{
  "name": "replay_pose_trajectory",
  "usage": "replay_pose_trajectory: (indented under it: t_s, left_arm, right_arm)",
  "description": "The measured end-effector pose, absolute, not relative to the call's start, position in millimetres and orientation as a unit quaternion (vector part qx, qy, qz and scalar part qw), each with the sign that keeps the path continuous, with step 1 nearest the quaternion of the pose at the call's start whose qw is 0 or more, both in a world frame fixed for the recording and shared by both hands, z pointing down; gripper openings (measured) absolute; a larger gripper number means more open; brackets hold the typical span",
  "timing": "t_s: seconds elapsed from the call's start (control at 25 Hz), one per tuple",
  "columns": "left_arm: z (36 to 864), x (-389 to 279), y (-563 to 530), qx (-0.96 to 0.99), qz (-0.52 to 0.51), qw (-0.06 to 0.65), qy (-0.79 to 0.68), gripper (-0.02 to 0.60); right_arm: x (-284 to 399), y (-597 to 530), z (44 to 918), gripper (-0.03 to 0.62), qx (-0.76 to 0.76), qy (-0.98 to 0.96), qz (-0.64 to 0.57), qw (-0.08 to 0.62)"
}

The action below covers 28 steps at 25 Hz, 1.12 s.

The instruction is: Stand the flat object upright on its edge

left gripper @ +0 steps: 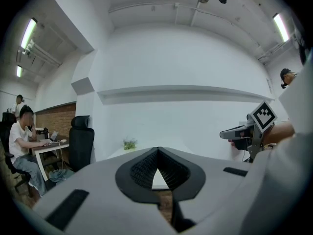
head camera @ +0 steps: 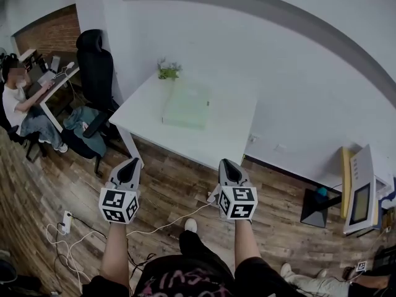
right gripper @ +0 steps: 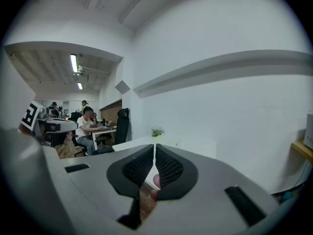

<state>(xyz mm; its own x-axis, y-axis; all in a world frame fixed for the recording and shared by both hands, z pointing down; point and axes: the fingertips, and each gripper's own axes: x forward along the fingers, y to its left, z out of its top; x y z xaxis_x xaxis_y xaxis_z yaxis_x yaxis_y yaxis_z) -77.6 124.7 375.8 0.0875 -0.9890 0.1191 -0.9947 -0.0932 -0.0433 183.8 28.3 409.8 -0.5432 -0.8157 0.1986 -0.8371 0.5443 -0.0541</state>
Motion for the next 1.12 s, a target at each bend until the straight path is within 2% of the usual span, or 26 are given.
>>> replay_pose_trajectory:
  t_s: [0.52, 1.12]
  left_arm:
    - [373.8, -102.8, -13.4, 0.726, 0.083, 0.038, -0.681, 0.014]
    - [355.5, -127.4, -93.6, 0.723, 0.081, 0.029, -0.686, 0.015]
  right_arm:
    - [156.6, -120.2, 418.0, 0.028, 0.458, -0.879, 0.104, 0.079]
    - [134.8, -199.0, 420.4, 0.028, 0.455, -0.880, 0.115, 0.078]
